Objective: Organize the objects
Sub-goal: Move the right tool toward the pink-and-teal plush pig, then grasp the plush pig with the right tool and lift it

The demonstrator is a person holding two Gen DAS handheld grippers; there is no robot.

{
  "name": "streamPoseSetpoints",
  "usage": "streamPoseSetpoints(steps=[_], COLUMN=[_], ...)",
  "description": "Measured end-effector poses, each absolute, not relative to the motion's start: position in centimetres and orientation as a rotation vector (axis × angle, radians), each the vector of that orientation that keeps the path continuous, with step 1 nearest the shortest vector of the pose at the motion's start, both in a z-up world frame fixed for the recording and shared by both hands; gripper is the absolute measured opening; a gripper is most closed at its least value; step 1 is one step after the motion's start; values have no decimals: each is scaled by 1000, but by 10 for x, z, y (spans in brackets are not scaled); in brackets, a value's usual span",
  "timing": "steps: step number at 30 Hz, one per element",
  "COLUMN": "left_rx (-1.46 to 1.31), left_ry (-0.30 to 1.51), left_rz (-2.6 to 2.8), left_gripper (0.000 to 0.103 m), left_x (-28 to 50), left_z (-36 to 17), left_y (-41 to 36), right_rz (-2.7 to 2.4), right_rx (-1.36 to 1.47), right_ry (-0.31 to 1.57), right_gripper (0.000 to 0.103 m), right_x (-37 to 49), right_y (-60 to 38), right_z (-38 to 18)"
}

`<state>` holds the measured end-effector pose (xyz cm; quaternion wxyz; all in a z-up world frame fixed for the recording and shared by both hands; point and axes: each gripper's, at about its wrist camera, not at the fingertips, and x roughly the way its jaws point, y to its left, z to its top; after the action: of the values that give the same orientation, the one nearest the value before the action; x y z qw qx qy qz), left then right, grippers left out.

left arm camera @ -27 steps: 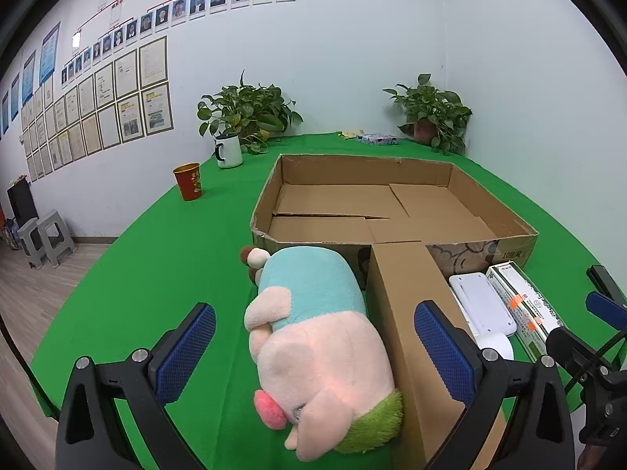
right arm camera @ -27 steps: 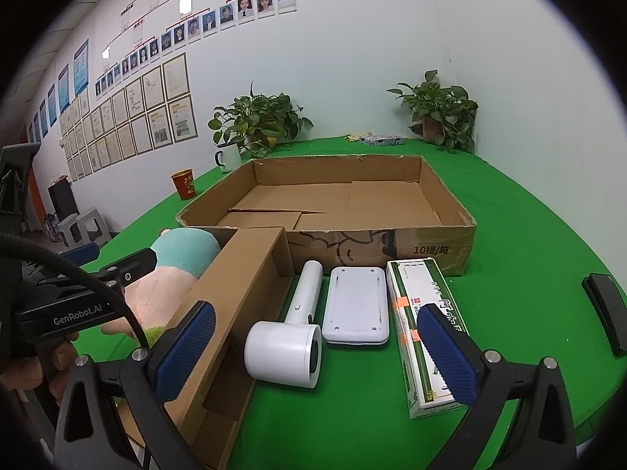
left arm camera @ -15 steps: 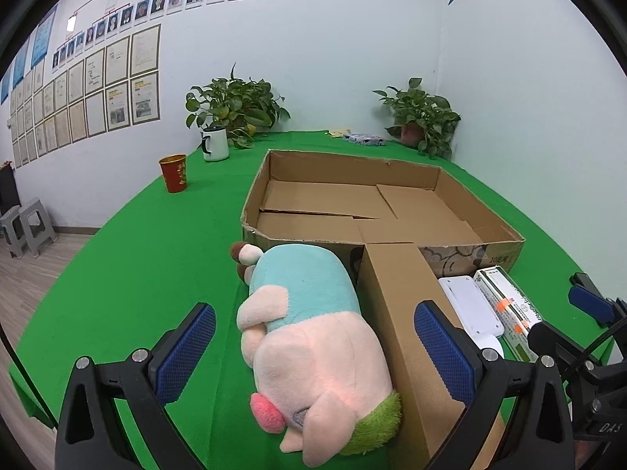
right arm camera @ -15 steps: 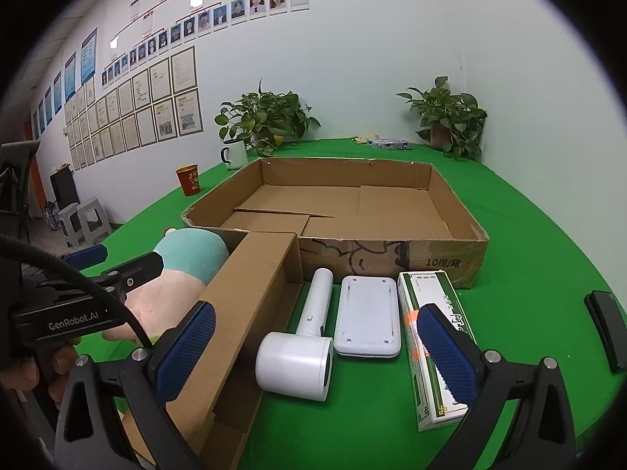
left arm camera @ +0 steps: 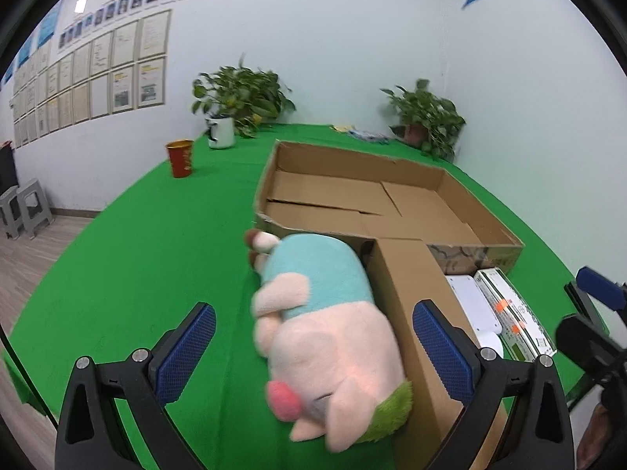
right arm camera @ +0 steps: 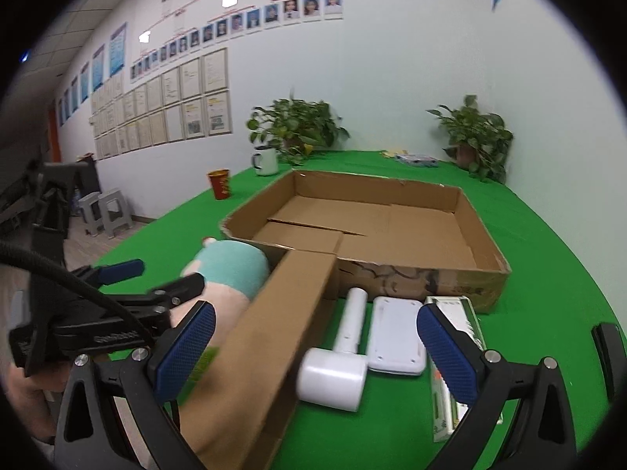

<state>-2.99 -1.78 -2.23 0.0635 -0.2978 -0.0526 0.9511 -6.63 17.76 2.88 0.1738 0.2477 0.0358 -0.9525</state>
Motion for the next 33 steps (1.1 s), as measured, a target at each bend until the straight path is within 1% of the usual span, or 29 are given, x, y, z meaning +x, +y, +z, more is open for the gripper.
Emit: streamPoseSetpoints(steps=[4,9,14,19,20,21,23,24,26,28,31,33], left_rx=[-880,-923,-987,-1078,-1093,-1110,-1119,-1112,-1096,-1089,-1093,-1095], left_ry=[-202,-258,-325,-347,-343,-336,-388,-421,-429,-420,-455,-485], left_rz=[2956,2980,2797,2635,2621,2609,2565,2540,2527,2524,2509,2507], left_gripper=[101,101,101,100,98,93,89,80,74,66,60,58], left_x=[-14,-7,-29,-57,-62,-65,-69,-71,-69,-67,-62,-57], left_z=[-15,-19,-36,-61,-67,-73,-84,-87,-88,-89,-92,-91], left_y=[-47,-73,-63,-41,-35,-32,-32,-32,-33,-33,-42,-51], right_rz=[-2591,-2533,-2593,-2682,-2694,-2704,-2716,-2716,-2711,-2691,-2645,-2612], right_rx=[629,658,720,750,752,751,748,743,719,700,679,669], right_ry=[110,111,167,242,260,279,312,327,365,404,386,375], right_gripper=[102,102,102,102,102,102,102,102,102,102,102,102], right_x=[-61,-71,-81,-90,-91,-92,-95,-97,-100,-104,-110,-114], right_y=[153,136,144,160,161,162,161,159,150,139,124,115], right_z=[43,34,18,11,10,9,9,9,11,11,15,17])
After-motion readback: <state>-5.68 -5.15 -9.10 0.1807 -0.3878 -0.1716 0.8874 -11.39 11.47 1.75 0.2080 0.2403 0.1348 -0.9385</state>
